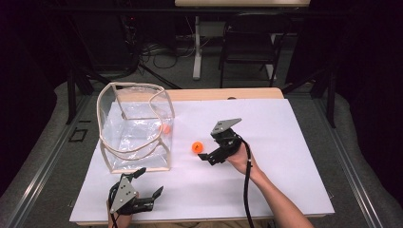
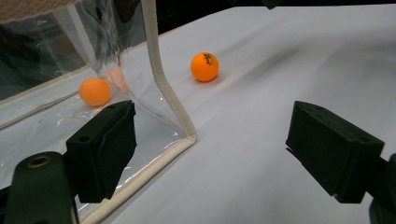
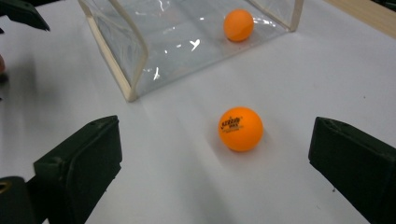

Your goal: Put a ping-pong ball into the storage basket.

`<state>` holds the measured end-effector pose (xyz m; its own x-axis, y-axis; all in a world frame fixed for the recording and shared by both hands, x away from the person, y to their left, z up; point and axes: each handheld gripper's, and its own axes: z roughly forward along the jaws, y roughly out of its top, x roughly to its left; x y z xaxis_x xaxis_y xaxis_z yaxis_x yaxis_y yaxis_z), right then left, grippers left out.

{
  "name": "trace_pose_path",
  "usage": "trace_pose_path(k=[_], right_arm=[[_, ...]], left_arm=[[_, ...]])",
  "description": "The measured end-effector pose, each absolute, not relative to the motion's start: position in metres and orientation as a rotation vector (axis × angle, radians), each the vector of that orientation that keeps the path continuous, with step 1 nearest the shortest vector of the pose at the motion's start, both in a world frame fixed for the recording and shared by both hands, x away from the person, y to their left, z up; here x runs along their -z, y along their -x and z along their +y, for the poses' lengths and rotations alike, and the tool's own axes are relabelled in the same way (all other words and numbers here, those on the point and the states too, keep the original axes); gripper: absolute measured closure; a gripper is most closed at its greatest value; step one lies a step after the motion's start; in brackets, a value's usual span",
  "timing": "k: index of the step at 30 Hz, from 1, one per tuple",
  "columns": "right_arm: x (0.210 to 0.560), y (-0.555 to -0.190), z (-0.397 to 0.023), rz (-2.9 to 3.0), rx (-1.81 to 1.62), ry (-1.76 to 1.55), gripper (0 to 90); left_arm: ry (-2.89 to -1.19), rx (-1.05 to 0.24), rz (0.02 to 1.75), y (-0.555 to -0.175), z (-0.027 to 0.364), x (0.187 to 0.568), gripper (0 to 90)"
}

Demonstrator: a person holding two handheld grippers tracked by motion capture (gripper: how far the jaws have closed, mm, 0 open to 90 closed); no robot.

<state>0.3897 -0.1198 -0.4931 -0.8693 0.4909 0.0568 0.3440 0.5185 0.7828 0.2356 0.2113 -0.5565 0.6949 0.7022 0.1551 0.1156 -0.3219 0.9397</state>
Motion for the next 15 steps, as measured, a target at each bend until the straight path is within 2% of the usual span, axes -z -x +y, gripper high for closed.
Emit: trace_pose_path(k=[15], right_arm=[[0.515, -0.405, -0.130, 2.583, -1.152, -0.795, 0.2]], left_arm=[[-1.821, -0.698, 0.655, -0.230, 0.217, 0.556, 15.7]])
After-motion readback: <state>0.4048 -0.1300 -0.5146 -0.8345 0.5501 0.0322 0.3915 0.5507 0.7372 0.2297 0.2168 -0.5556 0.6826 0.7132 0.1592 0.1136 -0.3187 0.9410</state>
